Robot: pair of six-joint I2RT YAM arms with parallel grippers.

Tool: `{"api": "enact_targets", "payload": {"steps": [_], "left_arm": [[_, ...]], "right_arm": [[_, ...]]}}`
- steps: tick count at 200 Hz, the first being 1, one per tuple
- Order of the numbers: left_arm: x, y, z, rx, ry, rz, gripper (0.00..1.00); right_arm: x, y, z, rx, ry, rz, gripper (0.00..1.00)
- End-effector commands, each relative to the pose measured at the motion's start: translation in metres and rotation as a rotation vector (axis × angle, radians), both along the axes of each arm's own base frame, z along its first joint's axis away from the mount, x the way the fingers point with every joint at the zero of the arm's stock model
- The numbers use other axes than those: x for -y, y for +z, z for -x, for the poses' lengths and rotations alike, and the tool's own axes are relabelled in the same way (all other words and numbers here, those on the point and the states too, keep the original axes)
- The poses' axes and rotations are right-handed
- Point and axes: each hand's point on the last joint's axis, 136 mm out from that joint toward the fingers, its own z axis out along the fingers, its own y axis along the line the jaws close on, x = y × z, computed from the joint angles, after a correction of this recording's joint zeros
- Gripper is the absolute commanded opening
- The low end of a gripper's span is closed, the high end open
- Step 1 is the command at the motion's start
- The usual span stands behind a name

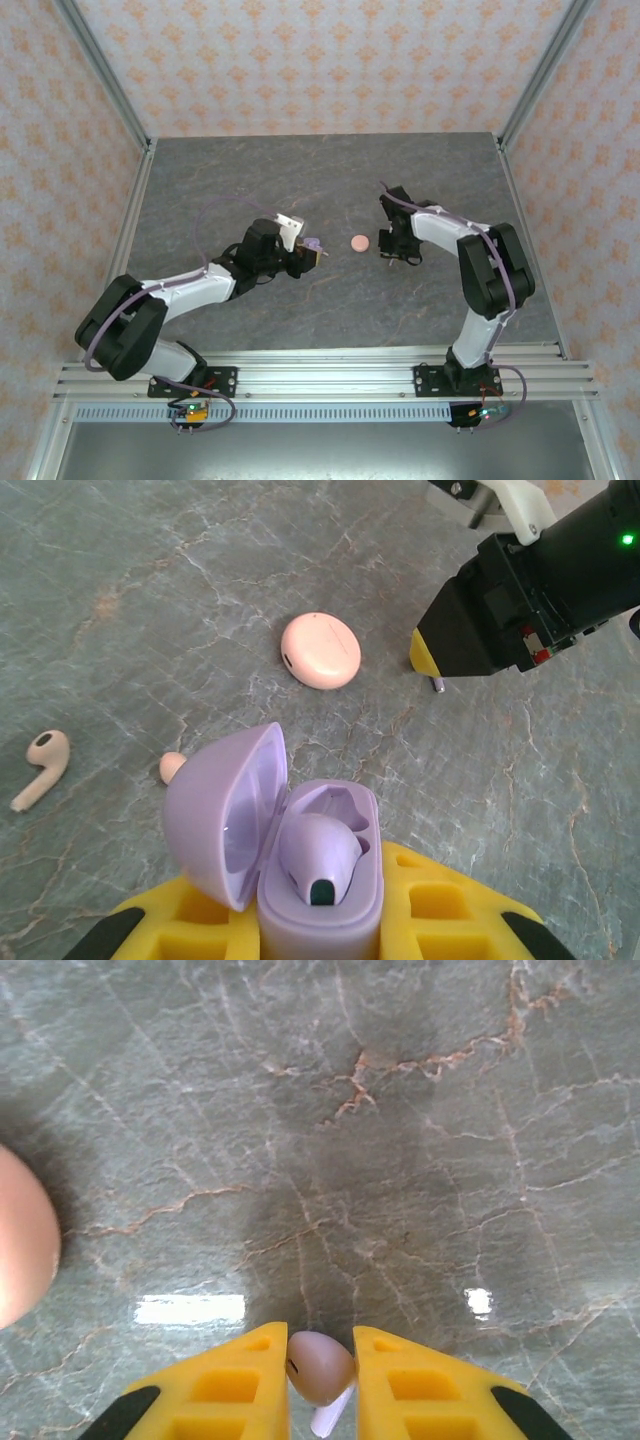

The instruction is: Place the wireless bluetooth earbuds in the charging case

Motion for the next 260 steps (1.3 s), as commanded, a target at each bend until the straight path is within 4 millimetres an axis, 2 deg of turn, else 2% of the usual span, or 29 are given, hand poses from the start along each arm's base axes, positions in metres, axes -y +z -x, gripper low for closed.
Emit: {"api": "enact_targets", "payload": {"steps": [1, 40, 97, 132, 169, 195, 198, 205, 243, 260], "left_arm": [[0.021, 0.018, -0.003, 0.042, -0.059, 0.074, 0.0], [0.035, 0.019, -0.002, 0.037, -0.108, 0.133, 0.0], [0.05, 0.03, -0.001, 0.052, -0.168, 0.231, 0.0], [0.058, 0.048, 0.004, 0.094, -0.222, 0.301, 0.0], [0.067, 0.073, 0.01, 0.127, -0.279, 0.381, 0.0], [0.073, 0.092, 0.013, 0.157, -0.311, 0.419, 0.0], [0.073, 0.094, 0.012, 0.161, -0.313, 0.422, 0.0], [0.075, 0.098, 0.013, 0.162, -0.319, 0.428, 0.0], [0.077, 0.12, 0.017, 0.205, -0.344, 0.457, 0.0], [0.077, 0.124, 0.017, 0.205, -0.343, 0.457, 0.0]], "right_arm": [[-0.014, 0.024, -0.012, 0.128, 0.047, -0.052, 0.2], [-0.027, 0.058, -0.015, 0.275, 0.109, -0.071, 0.18], [-0.051, 0.128, -0.009, 0.493, 0.21, -0.169, 0.18], [-0.062, 0.172, 0.003, 0.609, 0.256, -0.264, 0.18], [-0.068, 0.202, 0.012, 0.648, 0.28, -0.324, 0.18], [-0.08, 0.22, 0.016, 0.677, 0.319, -0.398, 0.18], [-0.08, 0.23, 0.02, 0.702, 0.324, -0.412, 0.18], [-0.083, 0.237, 0.022, 0.716, 0.334, -0.429, 0.18], [-0.095, 0.26, 0.031, 0.754, 0.395, -0.499, 0.18], [-0.098, 0.267, 0.036, 0.761, 0.415, -0.528, 0.19]]}}
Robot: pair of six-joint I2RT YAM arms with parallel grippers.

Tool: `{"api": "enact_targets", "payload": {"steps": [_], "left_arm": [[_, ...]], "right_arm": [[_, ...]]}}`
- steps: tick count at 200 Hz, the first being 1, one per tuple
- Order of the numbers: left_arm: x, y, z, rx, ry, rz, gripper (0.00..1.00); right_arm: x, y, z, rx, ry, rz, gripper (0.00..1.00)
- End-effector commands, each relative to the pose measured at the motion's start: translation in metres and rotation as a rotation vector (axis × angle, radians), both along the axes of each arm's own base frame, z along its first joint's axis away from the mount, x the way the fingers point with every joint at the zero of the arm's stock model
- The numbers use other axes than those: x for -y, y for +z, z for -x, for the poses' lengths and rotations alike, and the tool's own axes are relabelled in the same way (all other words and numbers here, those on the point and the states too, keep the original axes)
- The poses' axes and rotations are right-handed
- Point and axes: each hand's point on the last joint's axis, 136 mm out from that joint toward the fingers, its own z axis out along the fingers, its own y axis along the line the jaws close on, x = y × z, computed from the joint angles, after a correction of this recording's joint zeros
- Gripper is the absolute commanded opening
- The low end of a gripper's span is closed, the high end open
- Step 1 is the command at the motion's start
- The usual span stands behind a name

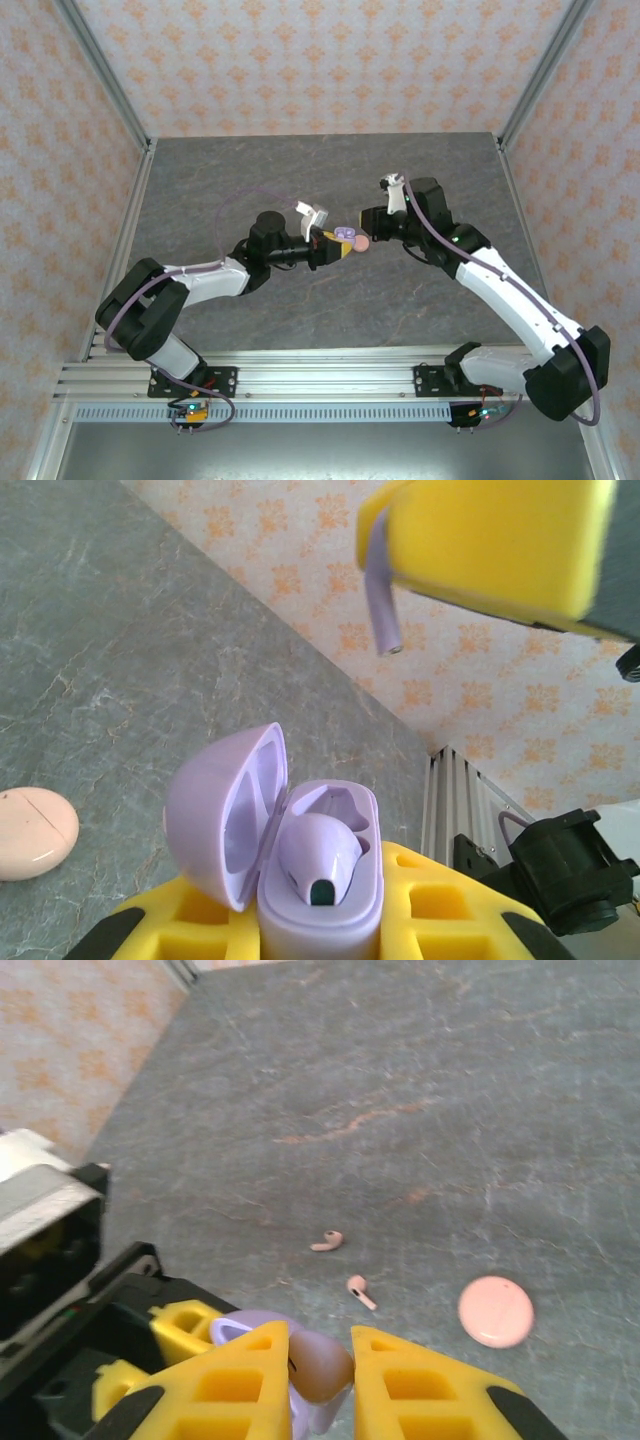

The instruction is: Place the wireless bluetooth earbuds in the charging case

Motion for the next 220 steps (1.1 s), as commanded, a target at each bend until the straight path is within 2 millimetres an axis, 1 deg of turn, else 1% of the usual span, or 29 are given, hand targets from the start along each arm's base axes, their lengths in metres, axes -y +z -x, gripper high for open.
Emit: {"api": "enact_targets", "payload": {"steps": [1, 23, 56, 83, 162, 220], "left_arm": [[0.005, 0.043, 0.004, 0.089, -0.031, 0.073, 0.0], [0.007, 0.044, 0.004, 0.081, -0.035, 0.063, 0.0], [0.012, 0.047, 0.006, 0.08, -0.045, 0.066, 0.0], [0.017, 0.05, 0.008, 0.083, -0.058, 0.068, 0.0], [0.021, 0.06, 0.005, 0.079, -0.056, 0.087, 0.0], [0.02, 0.061, 0.002, 0.068, -0.036, 0.085, 0.0]], "right_arm": [[-0.011, 0.038, 0.007, 0.085, 0.072, -0.071, 0.19], [-0.015, 0.041, 0.01, 0.096, 0.096, -0.092, 0.19], [-0.017, 0.037, 0.01, 0.085, 0.101, -0.092, 0.19], [-0.018, 0.038, 0.011, 0.082, 0.113, -0.099, 0.2], [-0.02, 0.032, 0.011, 0.06, 0.122, -0.091, 0.21], [-0.021, 0.027, 0.012, 0.048, 0.124, -0.086, 0.21]]}}
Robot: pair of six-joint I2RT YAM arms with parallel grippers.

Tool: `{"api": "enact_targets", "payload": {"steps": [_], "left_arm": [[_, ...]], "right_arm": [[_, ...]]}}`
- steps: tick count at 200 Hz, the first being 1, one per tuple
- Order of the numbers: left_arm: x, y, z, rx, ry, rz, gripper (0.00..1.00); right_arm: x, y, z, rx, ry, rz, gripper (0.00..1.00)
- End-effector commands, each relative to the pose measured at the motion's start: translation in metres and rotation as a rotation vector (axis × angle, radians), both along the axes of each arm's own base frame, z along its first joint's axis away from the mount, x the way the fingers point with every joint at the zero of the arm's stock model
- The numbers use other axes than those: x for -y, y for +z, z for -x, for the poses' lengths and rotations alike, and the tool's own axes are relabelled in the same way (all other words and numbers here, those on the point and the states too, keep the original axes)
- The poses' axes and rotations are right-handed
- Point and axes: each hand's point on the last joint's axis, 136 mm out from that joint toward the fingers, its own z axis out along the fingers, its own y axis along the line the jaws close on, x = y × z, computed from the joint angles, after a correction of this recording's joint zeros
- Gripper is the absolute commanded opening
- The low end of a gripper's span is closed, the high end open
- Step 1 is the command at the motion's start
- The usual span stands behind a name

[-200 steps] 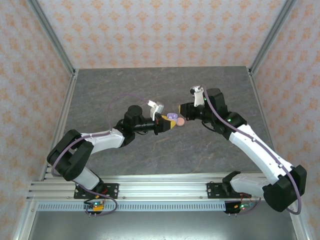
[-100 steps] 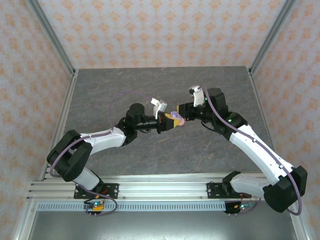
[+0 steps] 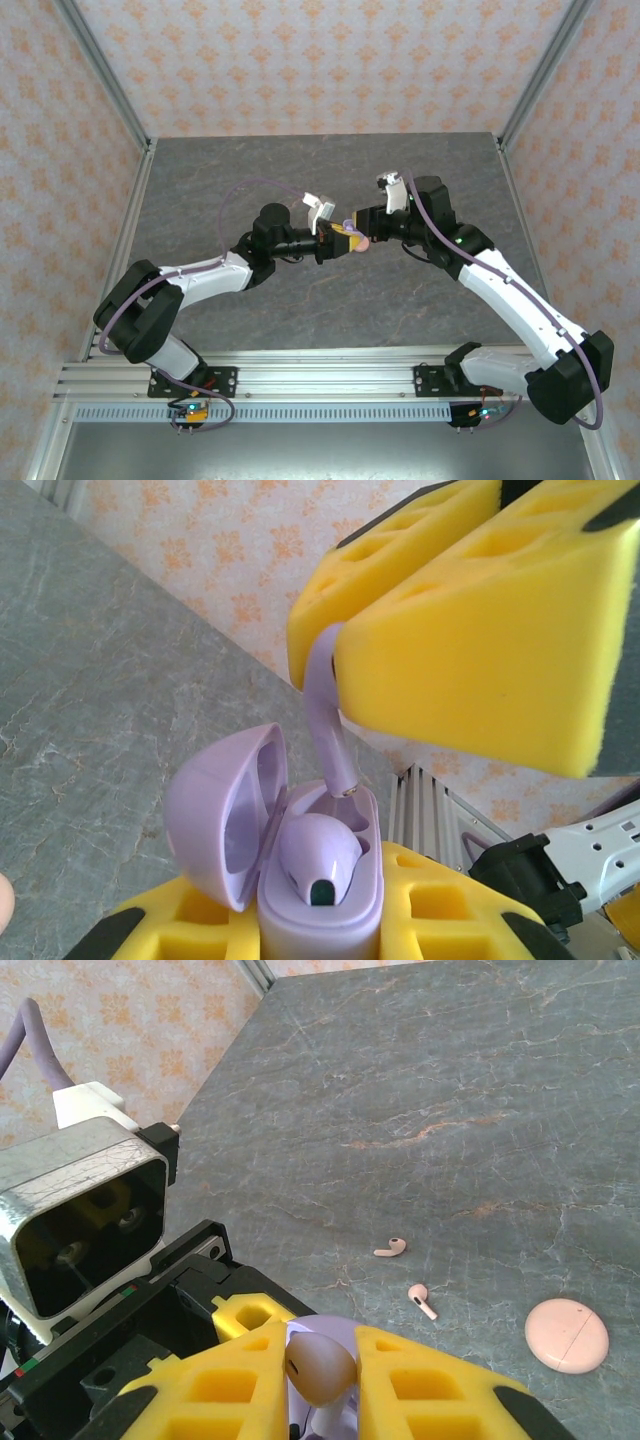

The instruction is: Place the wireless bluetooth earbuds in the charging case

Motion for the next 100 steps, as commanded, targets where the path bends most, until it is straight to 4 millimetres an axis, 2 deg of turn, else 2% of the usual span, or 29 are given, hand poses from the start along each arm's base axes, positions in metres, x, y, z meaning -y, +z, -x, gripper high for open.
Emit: {"api": "enact_targets", "payload": {"steps": [1, 100], "left_arm": [[0.003, 0.025, 0.0, 0.037, 0.001, 0.042, 0.0], [0.003, 0.029, -0.006, 0.028, 0.033, 0.056, 0.0]], "right_arm": [[-0.006, 0.012, 0.0, 0.039, 0.025, -0.017, 0.21], [-0.009, 0.002, 0.002, 0.016, 0.039, 0.006, 0.21]]}}
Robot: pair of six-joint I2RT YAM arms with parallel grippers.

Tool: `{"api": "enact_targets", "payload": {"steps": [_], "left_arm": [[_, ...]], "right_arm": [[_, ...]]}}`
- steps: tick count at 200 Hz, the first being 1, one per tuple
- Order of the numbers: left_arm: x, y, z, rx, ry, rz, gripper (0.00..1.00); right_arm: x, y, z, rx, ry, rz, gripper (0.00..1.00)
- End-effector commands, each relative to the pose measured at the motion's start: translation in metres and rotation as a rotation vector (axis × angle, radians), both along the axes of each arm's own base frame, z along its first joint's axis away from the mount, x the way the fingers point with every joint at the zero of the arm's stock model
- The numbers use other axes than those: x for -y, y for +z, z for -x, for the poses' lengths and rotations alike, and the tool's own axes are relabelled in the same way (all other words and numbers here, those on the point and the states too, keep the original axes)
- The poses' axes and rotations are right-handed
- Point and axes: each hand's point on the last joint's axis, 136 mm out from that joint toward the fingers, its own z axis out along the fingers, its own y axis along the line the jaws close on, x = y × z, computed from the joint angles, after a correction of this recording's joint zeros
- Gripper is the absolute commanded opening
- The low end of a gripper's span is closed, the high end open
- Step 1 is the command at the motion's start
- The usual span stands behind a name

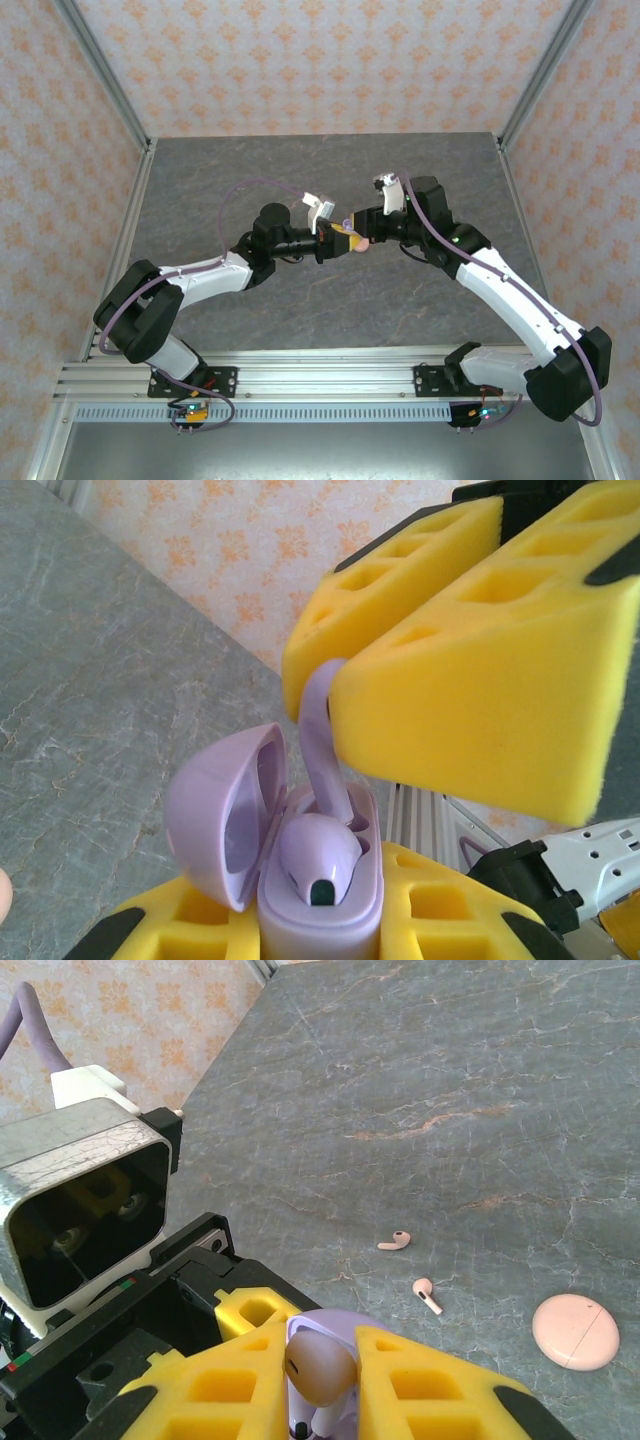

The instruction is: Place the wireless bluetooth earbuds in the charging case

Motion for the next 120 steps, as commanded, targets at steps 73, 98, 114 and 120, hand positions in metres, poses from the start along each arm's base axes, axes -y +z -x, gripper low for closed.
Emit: {"api": "enact_targets", "payload": {"steps": [73, 98, 114, 120], "left_arm": [[0.001, 0.028, -0.01, 0.045, 0.056, 0.041, 0.0], [0.001, 0.03, -0.009, 0.048, 0.05, 0.047, 0.0], [0.001, 0.032, -0.007, 0.055, 0.038, 0.05, 0.0], [0.002, 0.033, -0.005, 0.057, 0.027, 0.052, 0.0]], "right_arm": [[-0.001, 0.001, 0.003, 0.019, 0.024, 0.028, 0.21], [0.002, -0.002, 0.001, 0.02, 0.005, 0.045, 0.21], [0.004, -0.004, -0.001, 0.02, -0.007, 0.053, 0.21], [0.006, -0.005, -0.002, 0.021, -0.017, 0.061, 0.21]]}}
